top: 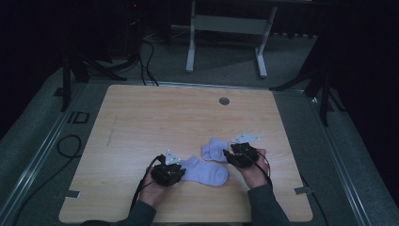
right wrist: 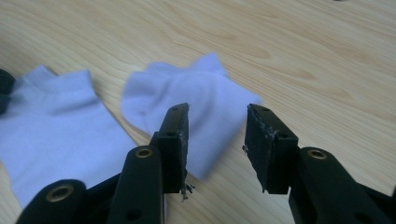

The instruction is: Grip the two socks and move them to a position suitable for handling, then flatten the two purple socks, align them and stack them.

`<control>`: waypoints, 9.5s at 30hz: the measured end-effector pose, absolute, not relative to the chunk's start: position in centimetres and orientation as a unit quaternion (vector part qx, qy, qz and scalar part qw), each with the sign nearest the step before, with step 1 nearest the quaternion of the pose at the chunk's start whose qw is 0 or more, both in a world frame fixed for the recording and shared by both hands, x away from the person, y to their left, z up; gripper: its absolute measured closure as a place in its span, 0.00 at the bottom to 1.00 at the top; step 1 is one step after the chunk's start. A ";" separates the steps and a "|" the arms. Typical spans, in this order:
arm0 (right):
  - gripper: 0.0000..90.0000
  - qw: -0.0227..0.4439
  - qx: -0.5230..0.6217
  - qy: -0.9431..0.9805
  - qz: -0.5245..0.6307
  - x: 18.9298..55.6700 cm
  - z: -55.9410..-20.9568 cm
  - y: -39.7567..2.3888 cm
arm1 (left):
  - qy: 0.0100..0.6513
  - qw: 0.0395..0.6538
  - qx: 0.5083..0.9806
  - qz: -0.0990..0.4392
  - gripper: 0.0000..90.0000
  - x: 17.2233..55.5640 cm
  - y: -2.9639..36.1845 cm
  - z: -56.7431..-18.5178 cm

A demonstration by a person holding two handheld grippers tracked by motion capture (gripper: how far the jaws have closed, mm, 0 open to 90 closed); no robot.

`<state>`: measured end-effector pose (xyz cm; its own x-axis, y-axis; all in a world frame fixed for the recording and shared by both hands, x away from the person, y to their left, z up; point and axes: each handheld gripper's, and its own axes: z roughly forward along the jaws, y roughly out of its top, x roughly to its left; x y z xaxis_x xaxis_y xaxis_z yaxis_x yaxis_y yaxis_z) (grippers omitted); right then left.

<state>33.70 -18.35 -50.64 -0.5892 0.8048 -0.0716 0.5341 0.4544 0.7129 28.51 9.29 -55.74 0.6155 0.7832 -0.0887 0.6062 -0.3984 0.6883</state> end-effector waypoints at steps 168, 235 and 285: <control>0.96 0.112 0.313 0.899 0.287 40.8 -53.3 -14.1 | 0.386 0.374 0.833 0.134 0.68 26.9 2.5 -55.5; 0.96 0.092 0.267 0.867 0.410 31.8 -51.5 -16.8 | 0.419 0.382 0.811 0.142 0.66 27.2 7.1 -55.0; 0.87 0.082 0.396 0.857 0.320 31.8 -54.8 -20.5 | 0.383 0.395 0.826 0.121 0.98 26.8 6.3 -53.8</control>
<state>31.82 -20.49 -54.84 -0.6736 0.7305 0.1124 0.6258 0.4827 0.6127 26.76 6.29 -53.76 0.6778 0.7282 -0.1018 0.5368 -0.3954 0.7453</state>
